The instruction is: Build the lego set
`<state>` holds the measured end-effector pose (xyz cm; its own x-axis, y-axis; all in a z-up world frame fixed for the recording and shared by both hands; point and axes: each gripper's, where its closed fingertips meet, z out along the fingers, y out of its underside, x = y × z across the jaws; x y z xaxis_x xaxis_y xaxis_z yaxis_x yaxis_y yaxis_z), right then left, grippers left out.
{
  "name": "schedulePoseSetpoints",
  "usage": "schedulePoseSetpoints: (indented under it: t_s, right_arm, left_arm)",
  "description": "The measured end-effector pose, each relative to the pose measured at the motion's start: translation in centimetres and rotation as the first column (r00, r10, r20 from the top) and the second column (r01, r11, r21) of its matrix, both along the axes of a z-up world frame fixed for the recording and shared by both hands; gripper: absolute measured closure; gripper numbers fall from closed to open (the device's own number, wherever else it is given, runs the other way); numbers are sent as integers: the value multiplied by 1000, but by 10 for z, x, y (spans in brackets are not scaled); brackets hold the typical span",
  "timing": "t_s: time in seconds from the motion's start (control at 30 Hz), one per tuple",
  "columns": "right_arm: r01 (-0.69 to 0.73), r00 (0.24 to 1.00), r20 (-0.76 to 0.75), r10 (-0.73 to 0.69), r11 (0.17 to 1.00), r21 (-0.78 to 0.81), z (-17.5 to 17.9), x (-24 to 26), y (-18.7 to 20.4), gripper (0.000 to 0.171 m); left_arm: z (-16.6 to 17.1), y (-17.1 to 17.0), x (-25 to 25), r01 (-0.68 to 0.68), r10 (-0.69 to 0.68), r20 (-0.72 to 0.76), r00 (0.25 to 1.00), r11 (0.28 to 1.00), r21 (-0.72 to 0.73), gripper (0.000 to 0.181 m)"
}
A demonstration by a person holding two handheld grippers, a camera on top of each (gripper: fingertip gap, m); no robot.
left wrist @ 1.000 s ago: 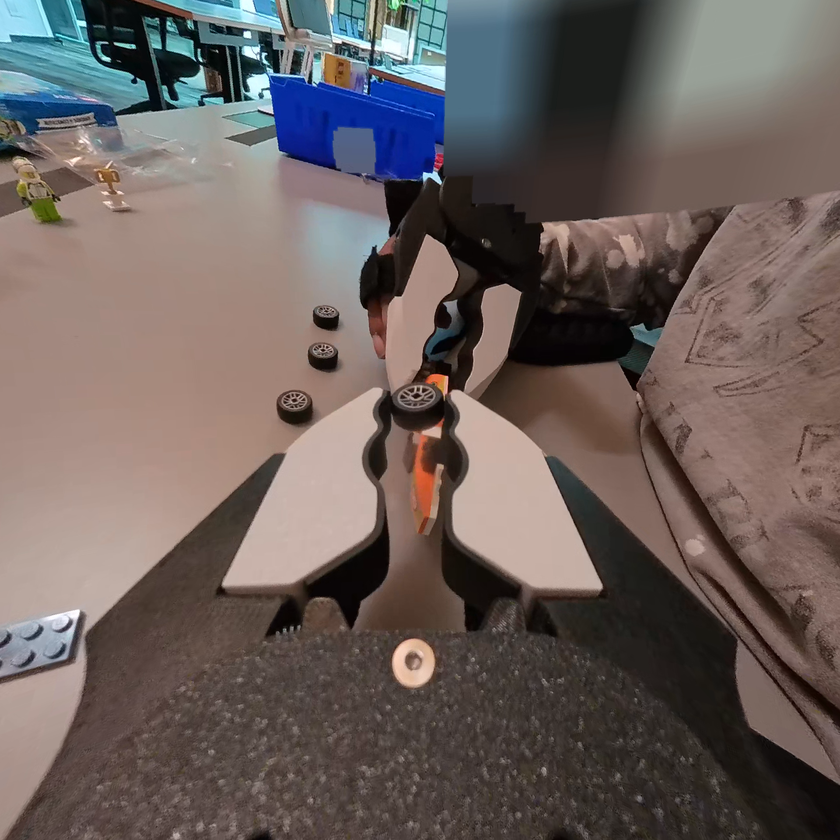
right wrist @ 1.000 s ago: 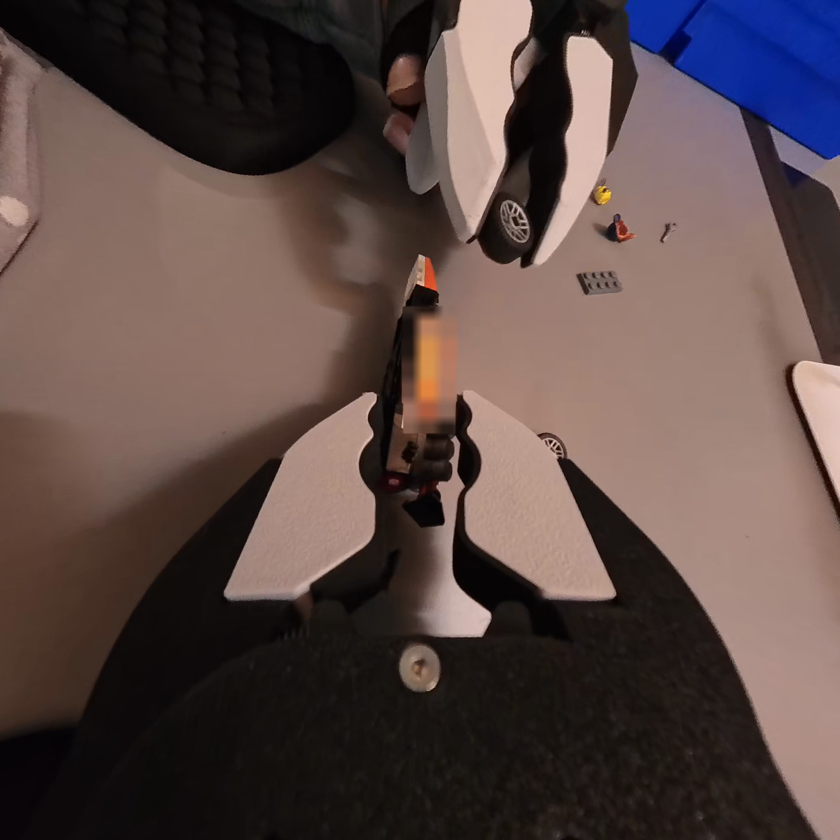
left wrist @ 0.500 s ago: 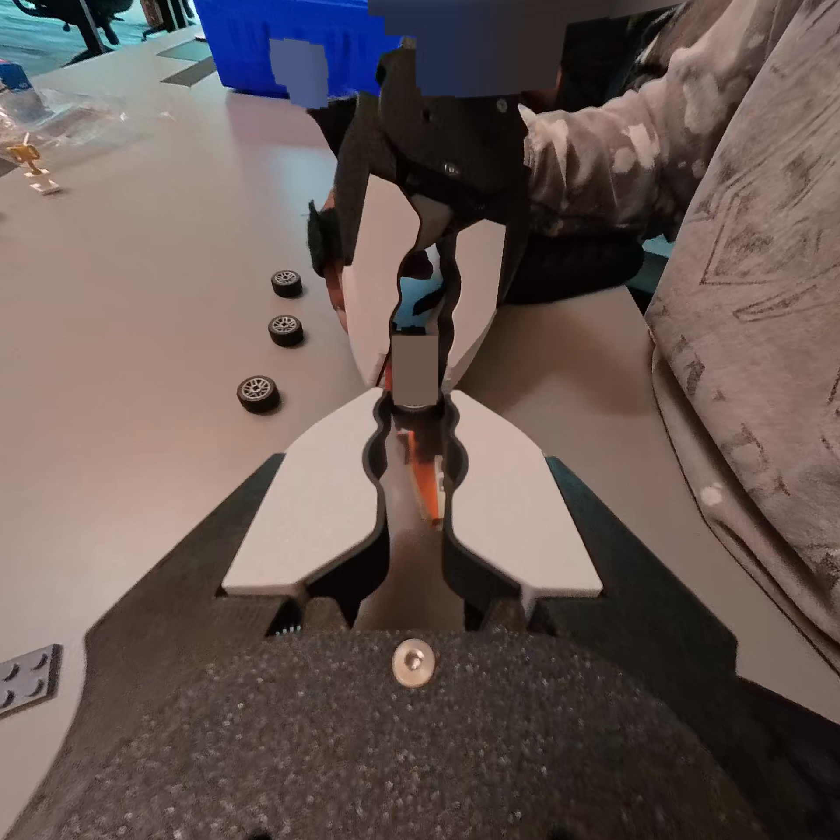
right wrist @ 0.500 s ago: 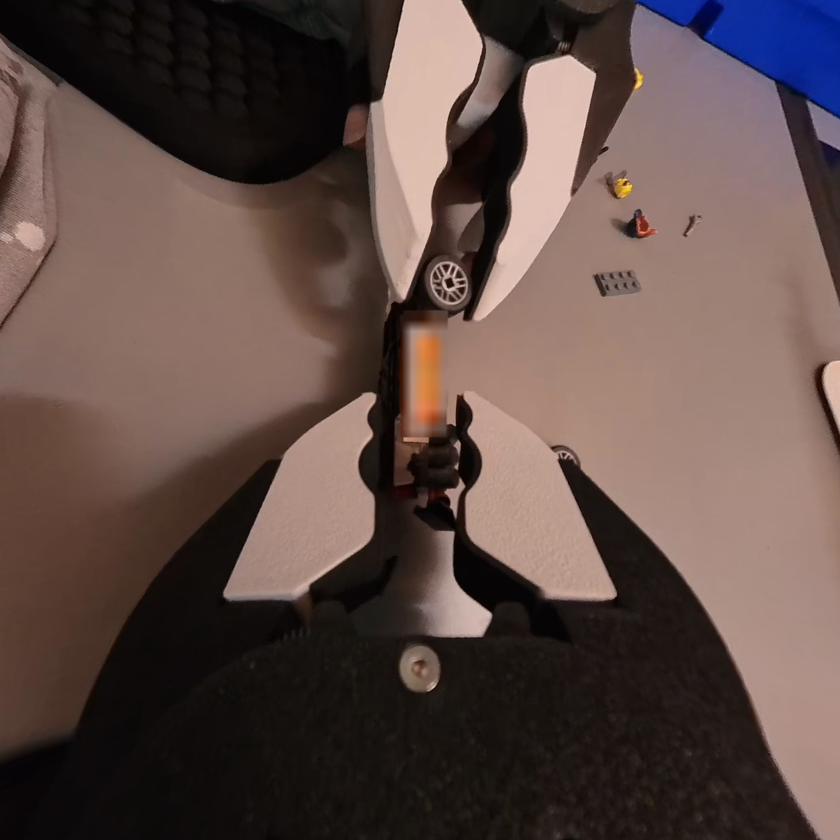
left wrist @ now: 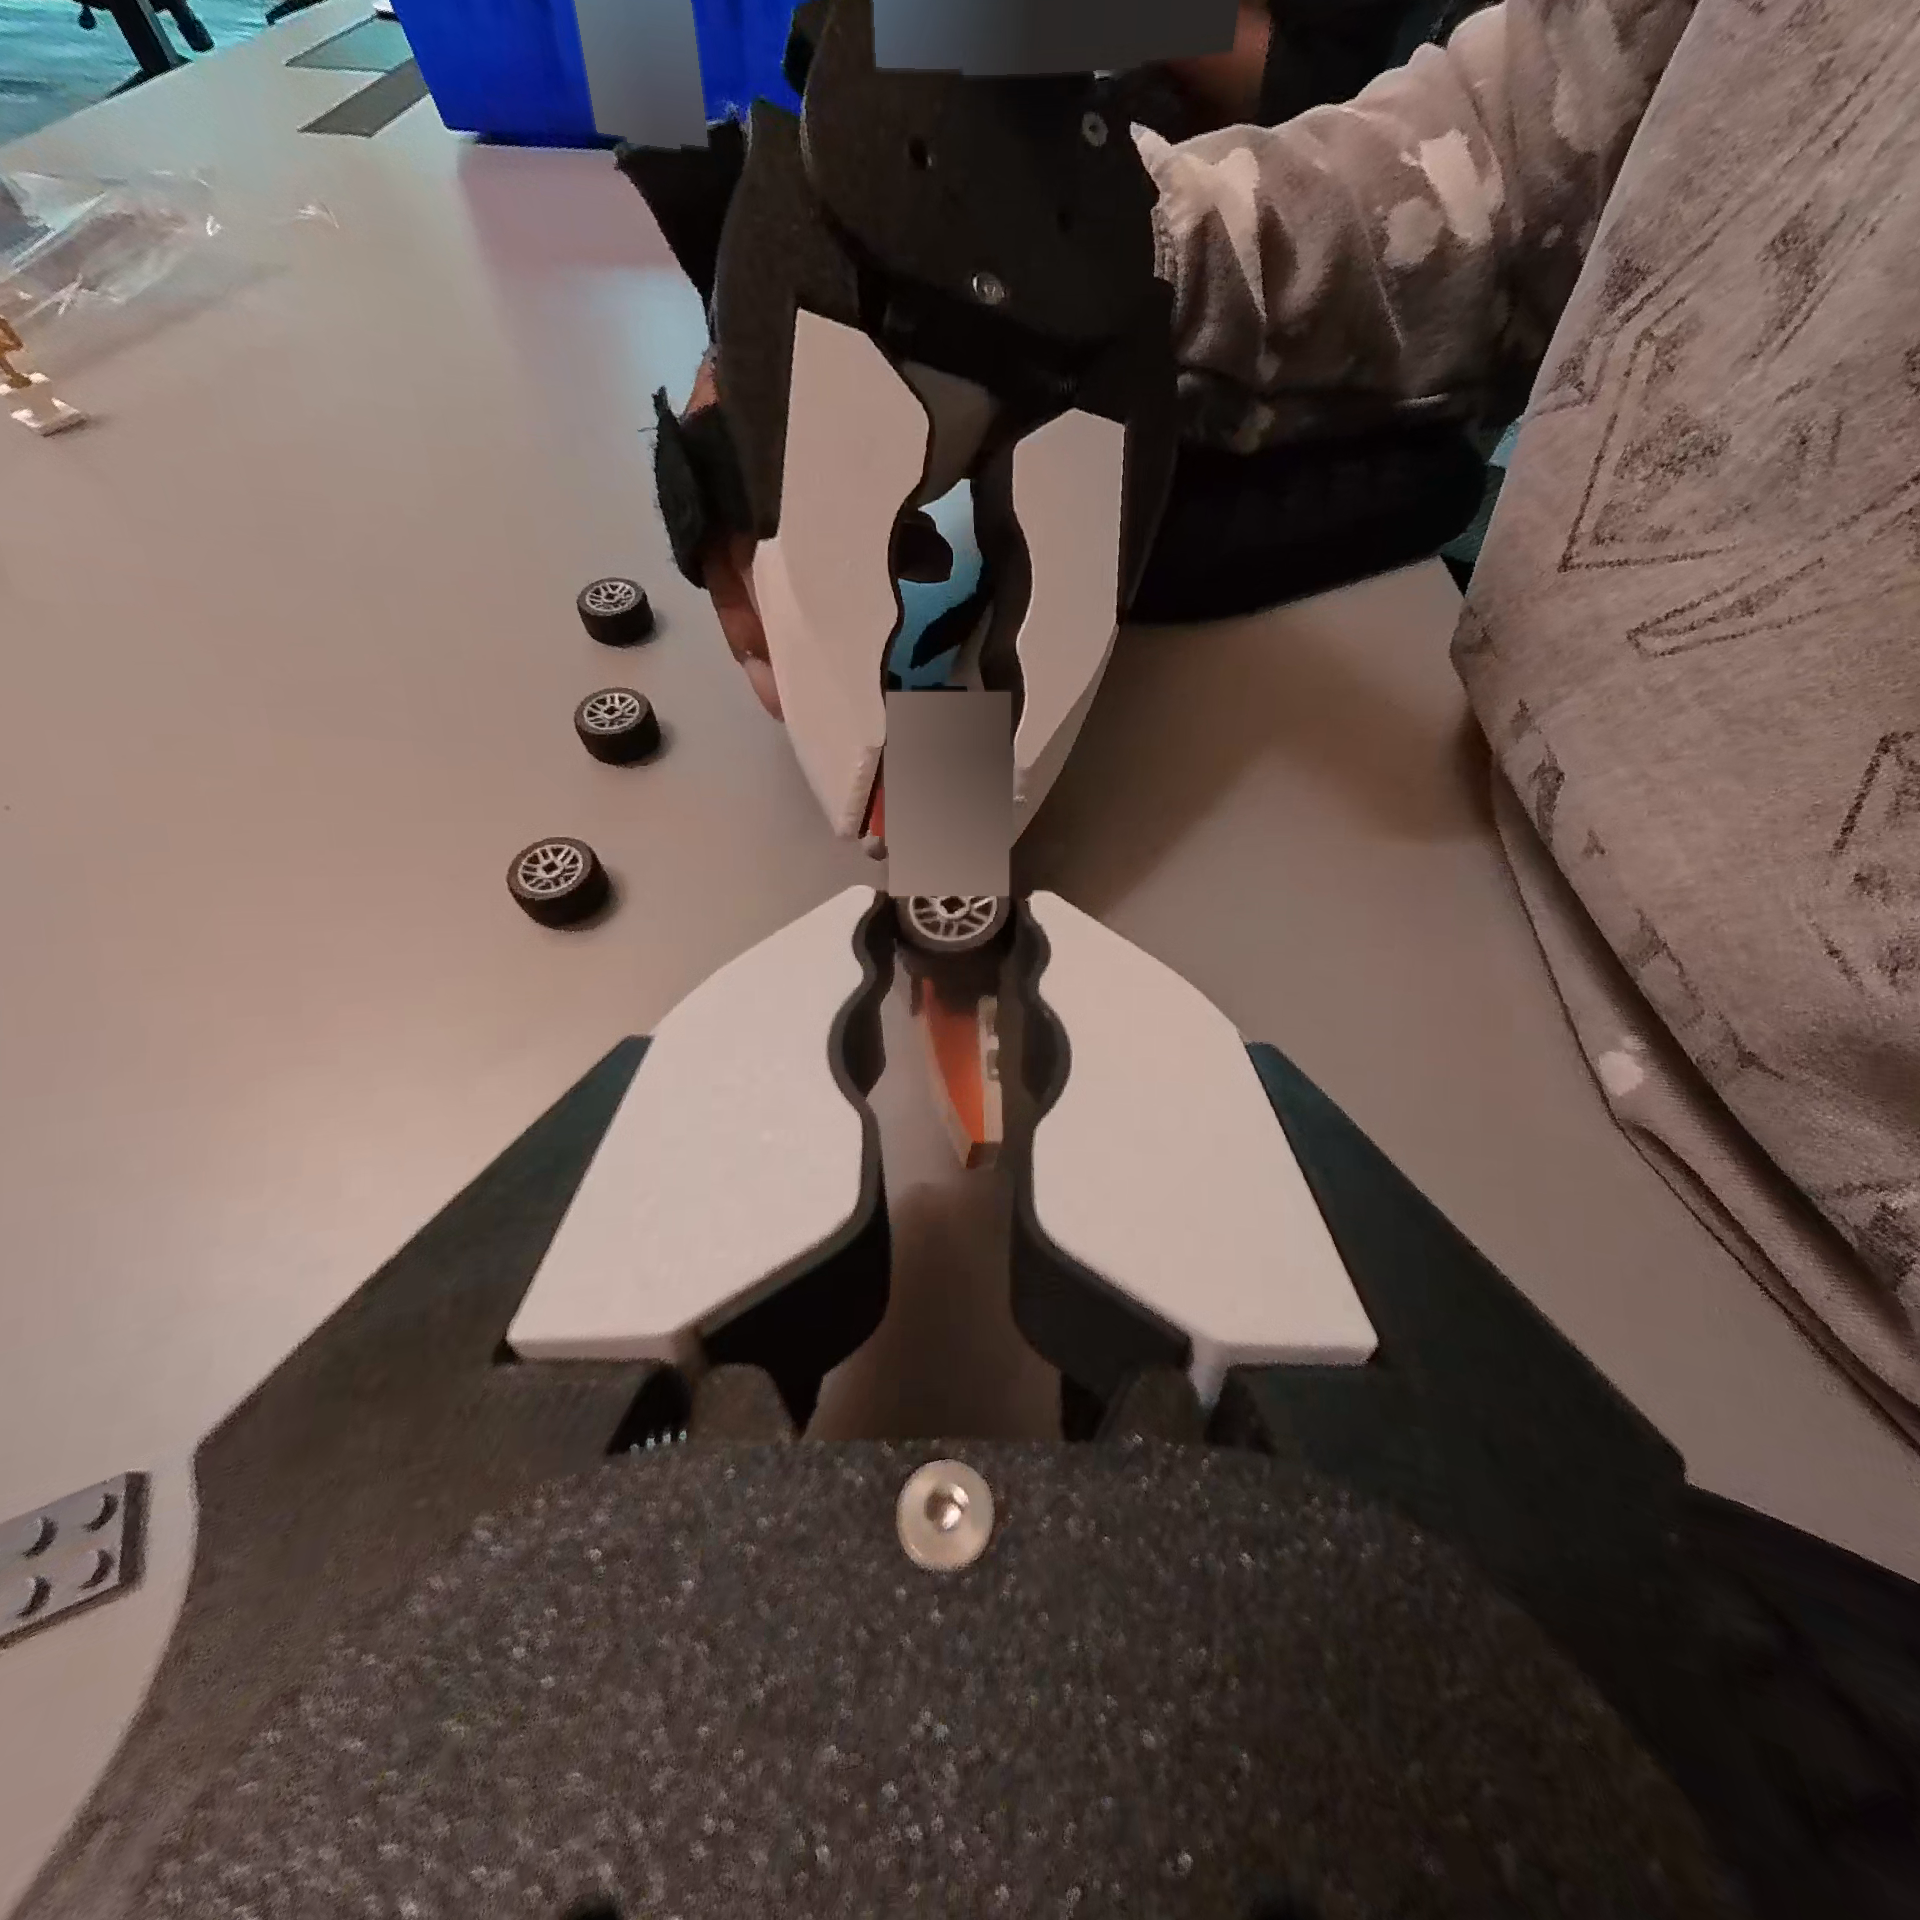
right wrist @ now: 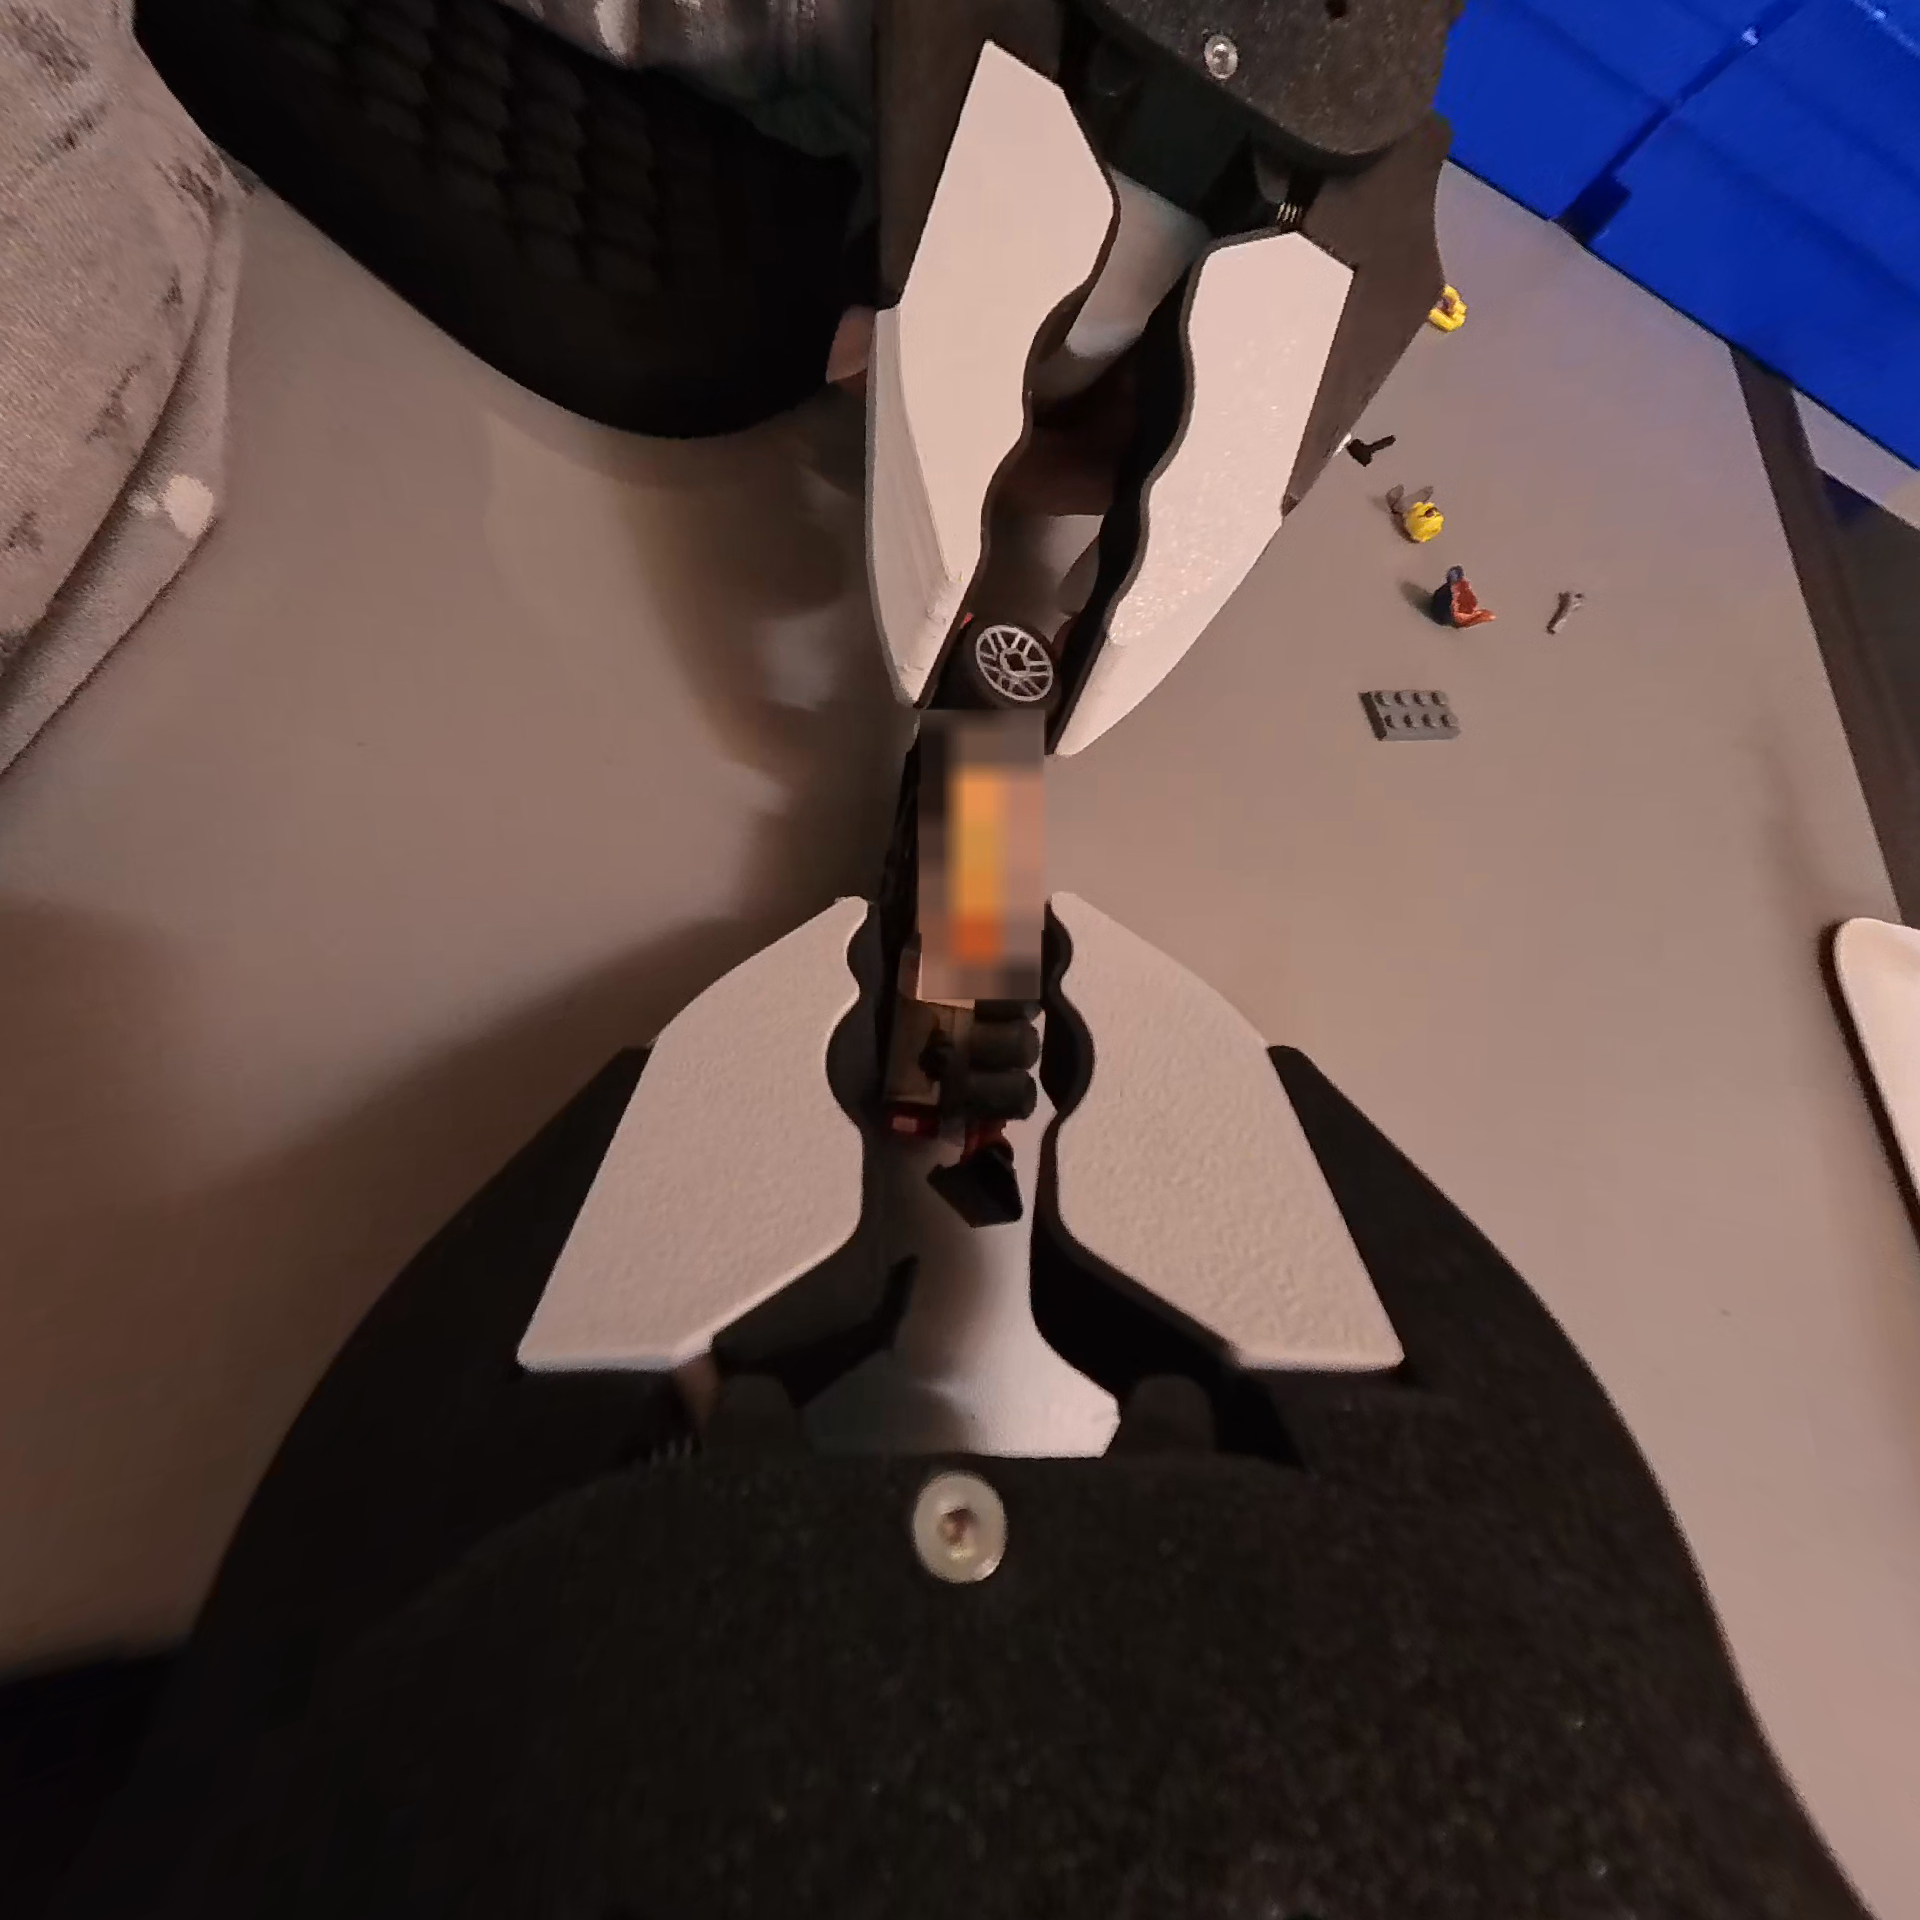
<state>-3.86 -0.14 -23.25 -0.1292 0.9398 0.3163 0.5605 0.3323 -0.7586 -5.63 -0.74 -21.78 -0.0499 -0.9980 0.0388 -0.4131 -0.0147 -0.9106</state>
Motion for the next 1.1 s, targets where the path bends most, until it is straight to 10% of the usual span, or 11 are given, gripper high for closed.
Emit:
schedulePoseSetpoints:
  t_s: [1.1]
  right_arm:
    - [-12, 1000, -12, 12, 1000, 7, 1, 1, 0, 144]
  left_arm:
    - [-4, 0, -1, -8, 9, -33, 999, 1000, 15, 160]
